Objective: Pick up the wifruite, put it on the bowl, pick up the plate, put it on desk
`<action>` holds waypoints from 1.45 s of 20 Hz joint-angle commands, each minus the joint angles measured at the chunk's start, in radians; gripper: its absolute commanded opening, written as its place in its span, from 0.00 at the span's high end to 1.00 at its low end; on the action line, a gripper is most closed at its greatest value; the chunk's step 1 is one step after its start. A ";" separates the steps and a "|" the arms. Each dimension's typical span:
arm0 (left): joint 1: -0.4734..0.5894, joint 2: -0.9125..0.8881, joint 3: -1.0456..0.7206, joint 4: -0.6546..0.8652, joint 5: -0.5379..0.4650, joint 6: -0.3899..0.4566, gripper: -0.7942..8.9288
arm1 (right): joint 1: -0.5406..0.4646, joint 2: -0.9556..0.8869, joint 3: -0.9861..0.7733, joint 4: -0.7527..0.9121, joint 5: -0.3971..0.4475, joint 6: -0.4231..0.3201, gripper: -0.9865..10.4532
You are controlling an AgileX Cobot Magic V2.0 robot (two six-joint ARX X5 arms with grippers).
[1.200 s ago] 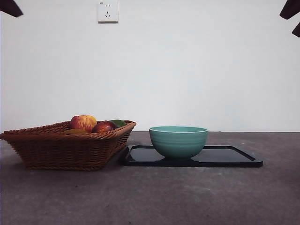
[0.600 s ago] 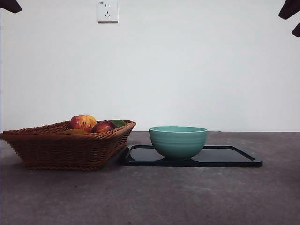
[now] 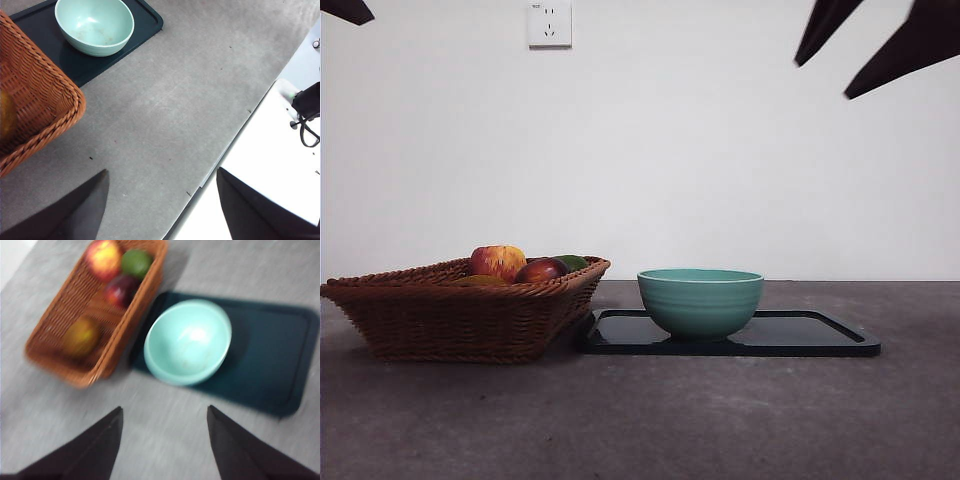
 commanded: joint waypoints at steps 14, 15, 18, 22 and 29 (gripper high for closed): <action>-0.005 0.006 0.016 0.011 0.003 0.009 0.57 | -0.061 0.608 0.300 0.052 0.003 -0.101 0.68; -0.005 0.006 0.016 0.011 0.003 0.009 0.57 | -0.061 0.631 0.300 0.060 0.003 -0.101 0.68; -0.005 0.006 0.016 0.011 0.003 0.009 0.57 | -0.054 0.685 0.300 0.075 0.004 -0.101 0.68; -0.005 0.006 0.016 0.012 0.003 0.009 0.57 | -0.044 0.732 0.300 0.099 0.009 -0.101 0.68; -0.005 0.006 0.016 0.014 0.003 0.009 0.57 | -0.034 0.774 0.299 0.117 0.048 -0.101 0.84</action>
